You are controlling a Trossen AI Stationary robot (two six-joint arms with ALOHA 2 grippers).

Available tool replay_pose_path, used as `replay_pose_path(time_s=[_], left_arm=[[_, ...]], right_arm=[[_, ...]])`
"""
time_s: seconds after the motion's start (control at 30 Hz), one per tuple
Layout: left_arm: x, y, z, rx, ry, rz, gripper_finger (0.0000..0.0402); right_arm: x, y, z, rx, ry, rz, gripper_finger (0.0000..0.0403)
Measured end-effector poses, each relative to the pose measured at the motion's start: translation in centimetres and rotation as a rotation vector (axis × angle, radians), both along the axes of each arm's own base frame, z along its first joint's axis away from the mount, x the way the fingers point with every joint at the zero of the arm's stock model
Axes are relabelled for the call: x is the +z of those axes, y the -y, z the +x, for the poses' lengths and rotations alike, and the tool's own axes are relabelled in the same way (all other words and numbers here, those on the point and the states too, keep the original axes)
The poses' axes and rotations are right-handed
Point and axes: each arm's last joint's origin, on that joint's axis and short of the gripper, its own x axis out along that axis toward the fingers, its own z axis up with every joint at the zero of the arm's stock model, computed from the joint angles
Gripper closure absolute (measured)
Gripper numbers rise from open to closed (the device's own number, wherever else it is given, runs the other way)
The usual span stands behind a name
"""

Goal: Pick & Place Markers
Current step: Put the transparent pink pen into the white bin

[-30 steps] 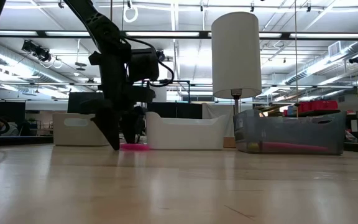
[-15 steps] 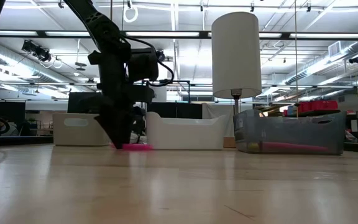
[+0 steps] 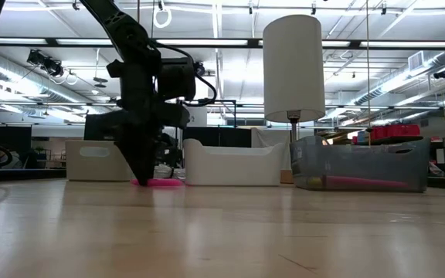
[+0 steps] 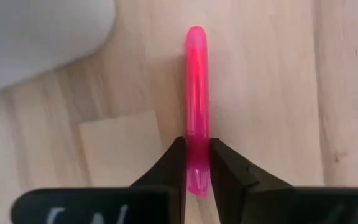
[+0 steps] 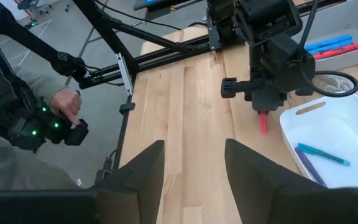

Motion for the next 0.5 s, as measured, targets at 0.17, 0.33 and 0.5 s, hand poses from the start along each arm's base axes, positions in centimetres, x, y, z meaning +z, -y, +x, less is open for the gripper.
replay_pose_path(time_s=[0.17, 0.33, 0.5], left_arm=[[0.3, 0.4, -0.5, 0.001, -0.033, 0.003, 0.0353], [1.5, 0.9, -0.9, 0.027, -0.026, 0.013, 0.0372], [3.0, 1.5, -1.5, 0.022, -0.006, 0.019, 0.0398]], right_arm=[[0.0, 0.0, 0.0, 0.0, 0.0, 0.0, 0.0234], [0.0, 0.0, 0.0, 0.0, 0.004, -0.001, 0.0234], [0.1, 0.0, 0.1, 0.01, 0.017, -0.019, 0.0234]])
